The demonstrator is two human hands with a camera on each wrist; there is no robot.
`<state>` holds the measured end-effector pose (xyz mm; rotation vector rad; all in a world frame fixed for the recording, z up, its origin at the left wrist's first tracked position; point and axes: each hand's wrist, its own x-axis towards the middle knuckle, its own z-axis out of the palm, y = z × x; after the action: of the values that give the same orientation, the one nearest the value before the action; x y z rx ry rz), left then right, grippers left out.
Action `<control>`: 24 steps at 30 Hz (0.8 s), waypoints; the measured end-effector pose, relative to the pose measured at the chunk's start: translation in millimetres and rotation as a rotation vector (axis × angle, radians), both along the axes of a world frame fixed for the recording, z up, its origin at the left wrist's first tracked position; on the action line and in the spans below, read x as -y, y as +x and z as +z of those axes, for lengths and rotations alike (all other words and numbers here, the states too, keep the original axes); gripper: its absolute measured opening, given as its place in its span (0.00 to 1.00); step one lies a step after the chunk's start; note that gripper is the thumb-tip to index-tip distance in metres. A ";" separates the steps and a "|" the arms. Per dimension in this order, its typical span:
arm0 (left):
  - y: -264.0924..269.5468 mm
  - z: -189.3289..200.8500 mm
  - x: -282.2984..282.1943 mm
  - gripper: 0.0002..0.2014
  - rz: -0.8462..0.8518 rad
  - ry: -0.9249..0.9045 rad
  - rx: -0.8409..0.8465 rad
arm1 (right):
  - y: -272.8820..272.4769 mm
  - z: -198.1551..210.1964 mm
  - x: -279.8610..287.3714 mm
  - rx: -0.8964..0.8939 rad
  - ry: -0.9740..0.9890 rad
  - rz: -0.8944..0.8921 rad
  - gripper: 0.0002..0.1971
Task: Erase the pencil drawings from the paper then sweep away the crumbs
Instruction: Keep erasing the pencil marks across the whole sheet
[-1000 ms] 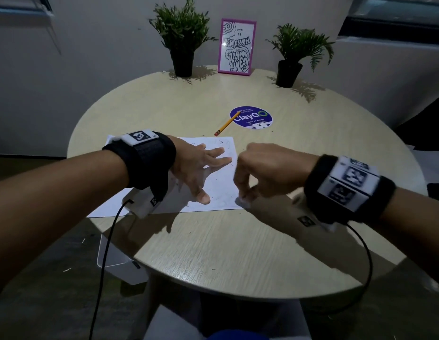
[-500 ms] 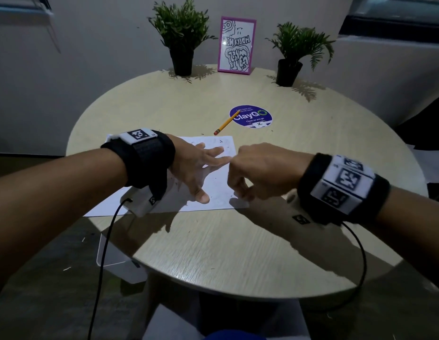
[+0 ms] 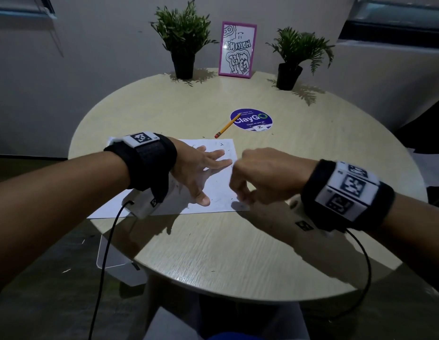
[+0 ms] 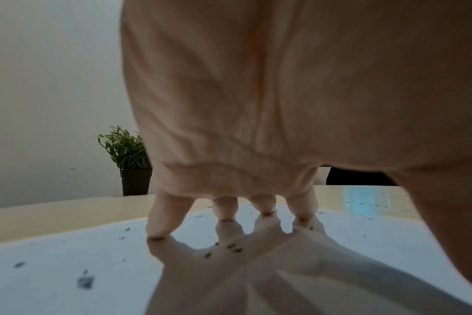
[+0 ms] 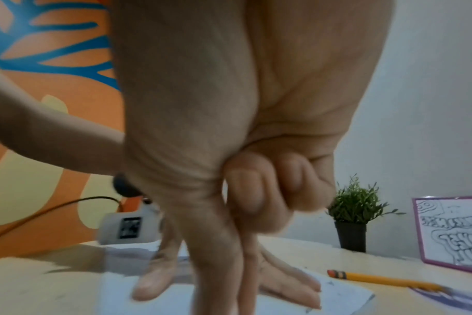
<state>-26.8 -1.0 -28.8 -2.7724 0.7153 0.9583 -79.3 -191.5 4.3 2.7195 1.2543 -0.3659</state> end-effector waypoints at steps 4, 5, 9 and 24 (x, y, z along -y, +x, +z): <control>-10.9 10.1 4.1 0.47 0.012 -0.012 0.010 | 33.9 -5.8 -24.4 0.140 0.144 -0.078 0.03; -12.9 12.6 4.7 0.45 0.026 -0.015 0.011 | 37.8 -11.0 -28.0 0.155 0.140 -0.068 0.02; -6.1 8.6 1.5 0.51 0.009 -0.019 0.010 | 22.2 -23.0 -11.1 0.138 0.161 -0.032 0.04; -10.9 12.9 7.2 0.37 0.067 -0.033 0.020 | 23.9 -11.8 -23.6 0.083 0.120 -0.002 0.10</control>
<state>-37.6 -8.2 -16.0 -2.8476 0.6446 0.9381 -55.5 -168.0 -7.5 2.8022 1.2915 -0.1813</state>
